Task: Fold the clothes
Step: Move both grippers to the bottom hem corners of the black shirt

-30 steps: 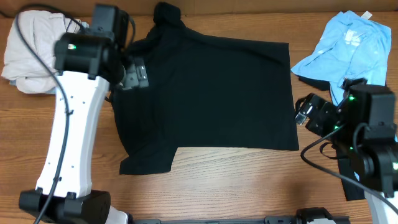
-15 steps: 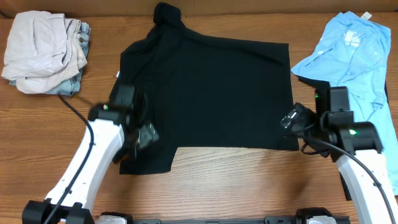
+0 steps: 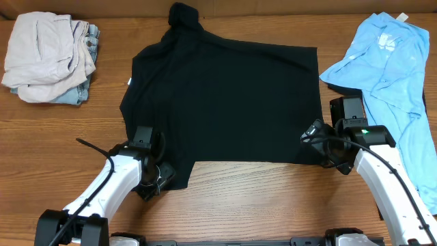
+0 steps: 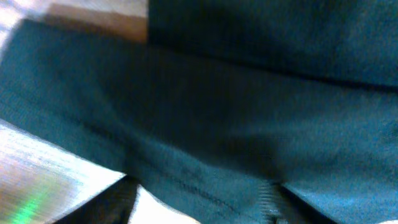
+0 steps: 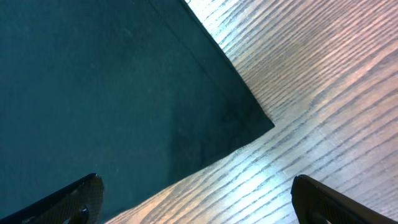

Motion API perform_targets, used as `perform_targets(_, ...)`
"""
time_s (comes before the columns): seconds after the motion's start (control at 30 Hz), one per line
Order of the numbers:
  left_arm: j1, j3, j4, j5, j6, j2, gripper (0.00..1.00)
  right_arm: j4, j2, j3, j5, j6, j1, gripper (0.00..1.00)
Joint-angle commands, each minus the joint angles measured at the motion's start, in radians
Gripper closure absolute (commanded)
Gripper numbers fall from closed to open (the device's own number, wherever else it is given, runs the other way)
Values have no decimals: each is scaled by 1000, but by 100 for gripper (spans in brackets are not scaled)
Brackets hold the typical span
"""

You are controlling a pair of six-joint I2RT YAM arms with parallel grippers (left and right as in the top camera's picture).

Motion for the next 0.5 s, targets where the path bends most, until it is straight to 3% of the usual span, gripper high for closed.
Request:
perform_targets(0.0, -4, -42, 44, 15, -10, -10, 55, 8, 17, -4, 14, 5, -8, 0)
perform_targets(0.03, -4, -58, 46, 19, -10, -10, 78, 8, 23, -4, 14, 5, -8, 0)
perform_targets(0.07, -4, -65, 45, 19, -10, -10, 93, 8, 23, -4, 14, 5, -8, 0)
perform_targets(0.27, 13, -28, 45, 18, 95, -11, 96, 28, 23, -18, 4, 5, -8, 2)
perform_targets(0.43, 37, 116, -21, 15, 213, -11, 96, 117, 24, -105, -47, 7, -8, 10)
perform_targets(0.47, 37, 158, -34, 10, 252, -11, 96, 159, 24, -135, -46, 13, -8, 16)
